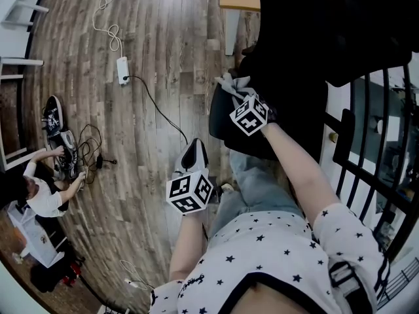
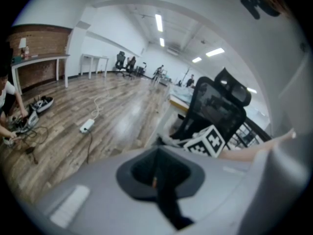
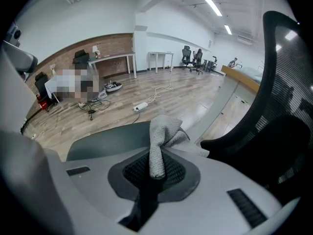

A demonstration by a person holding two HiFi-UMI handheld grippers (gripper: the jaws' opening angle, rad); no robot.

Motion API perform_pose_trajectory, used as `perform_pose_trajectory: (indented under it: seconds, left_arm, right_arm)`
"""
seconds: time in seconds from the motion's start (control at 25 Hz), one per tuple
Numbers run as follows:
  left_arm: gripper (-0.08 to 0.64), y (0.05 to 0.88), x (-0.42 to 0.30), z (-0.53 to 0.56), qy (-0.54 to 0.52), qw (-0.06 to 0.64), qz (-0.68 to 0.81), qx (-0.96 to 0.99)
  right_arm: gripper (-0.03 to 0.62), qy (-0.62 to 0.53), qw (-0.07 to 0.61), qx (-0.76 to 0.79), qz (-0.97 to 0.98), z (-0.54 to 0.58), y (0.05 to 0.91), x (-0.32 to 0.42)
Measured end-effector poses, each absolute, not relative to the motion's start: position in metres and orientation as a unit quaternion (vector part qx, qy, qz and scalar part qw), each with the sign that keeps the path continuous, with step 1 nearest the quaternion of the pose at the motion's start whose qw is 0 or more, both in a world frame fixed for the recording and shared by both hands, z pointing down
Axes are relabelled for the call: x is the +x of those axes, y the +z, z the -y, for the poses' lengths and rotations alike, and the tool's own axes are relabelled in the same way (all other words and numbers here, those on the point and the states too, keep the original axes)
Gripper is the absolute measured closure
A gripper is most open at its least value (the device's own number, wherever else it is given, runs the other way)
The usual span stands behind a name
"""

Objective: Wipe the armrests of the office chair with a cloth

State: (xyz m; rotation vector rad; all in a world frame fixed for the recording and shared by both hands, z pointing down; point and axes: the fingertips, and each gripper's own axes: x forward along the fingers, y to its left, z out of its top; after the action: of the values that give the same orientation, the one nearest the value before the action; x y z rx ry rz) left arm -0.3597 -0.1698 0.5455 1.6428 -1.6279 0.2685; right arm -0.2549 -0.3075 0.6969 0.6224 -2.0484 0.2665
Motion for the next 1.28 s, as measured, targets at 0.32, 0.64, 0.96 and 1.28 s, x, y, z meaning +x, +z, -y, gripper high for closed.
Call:
perform_pose_trajectory:
  seconds: [0.32, 0.64, 0.96, 1.28]
  left_arm:
    - [0.554, 0.542, -0.361, 0.142, 0.103, 0.393, 0.638, 0.654]
    - [0.554, 0.541, -0.368, 0.116, 0.104, 0.391, 0.637, 0.656]
    - [0.554, 0.541, -0.369, 0.095, 0.103, 0.389, 0.632, 0.662]
    - [0.554, 0.542, -0.373, 0.075, 0.103, 0.388, 0.631, 0.664]
  right_arm:
    - [0.56, 0.105, 0.485, 0.241, 0.834, 0.272, 0.698, -0.258]
    - [0.56, 0.099, 0.492, 0.233, 0.833, 0.242, 0.699, -0.263]
    - [0.56, 0.095, 0.496, 0.225, 0.833, 0.213, 0.699, -0.269]
    - [0.56, 0.09, 0.499, 0.215, 0.835, 0.185, 0.7, -0.275]
